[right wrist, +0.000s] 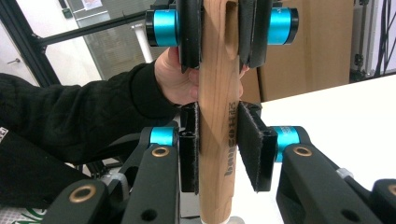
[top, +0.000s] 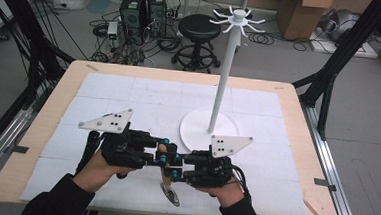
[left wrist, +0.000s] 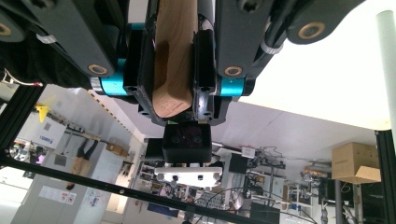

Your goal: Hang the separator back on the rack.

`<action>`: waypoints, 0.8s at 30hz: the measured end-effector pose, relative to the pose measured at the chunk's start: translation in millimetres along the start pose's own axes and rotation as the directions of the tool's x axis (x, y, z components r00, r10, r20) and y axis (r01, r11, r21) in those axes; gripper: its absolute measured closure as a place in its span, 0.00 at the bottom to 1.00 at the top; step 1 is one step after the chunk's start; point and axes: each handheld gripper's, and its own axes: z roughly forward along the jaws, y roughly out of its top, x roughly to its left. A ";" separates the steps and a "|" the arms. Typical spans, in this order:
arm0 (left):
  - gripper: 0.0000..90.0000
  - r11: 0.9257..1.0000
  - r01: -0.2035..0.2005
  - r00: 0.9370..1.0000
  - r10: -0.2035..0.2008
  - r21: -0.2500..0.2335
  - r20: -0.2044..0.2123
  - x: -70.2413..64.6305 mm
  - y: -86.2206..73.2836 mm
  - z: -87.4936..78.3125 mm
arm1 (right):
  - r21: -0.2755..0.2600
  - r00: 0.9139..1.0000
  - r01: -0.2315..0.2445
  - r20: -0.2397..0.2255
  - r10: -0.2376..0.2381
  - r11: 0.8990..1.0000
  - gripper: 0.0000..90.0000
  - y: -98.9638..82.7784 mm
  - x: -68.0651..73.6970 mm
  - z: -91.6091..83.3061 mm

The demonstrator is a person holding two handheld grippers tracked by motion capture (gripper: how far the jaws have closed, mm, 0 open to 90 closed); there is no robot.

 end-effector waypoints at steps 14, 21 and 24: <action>0.82 0.992 -0.118 0.964 0.124 0.039 -0.234 -13.8 16.3 -3.3 | -0.006 0.986 0.009 0.164 -0.008 1.000 0.28 -2.9 2.8 -0.5; 0.82 0.994 -0.095 0.915 0.107 0.049 -0.390 -18.1 21.1 0.0 | 0.009 0.916 0.085 0.393 -0.081 0.996 0.24 -6.3 11.5 11.3; 0.82 0.996 -0.079 0.902 0.088 0.038 -0.422 -18.0 21.5 2.1 | 0.020 0.916 0.084 0.392 -0.085 0.996 0.26 -6.8 9.5 15.8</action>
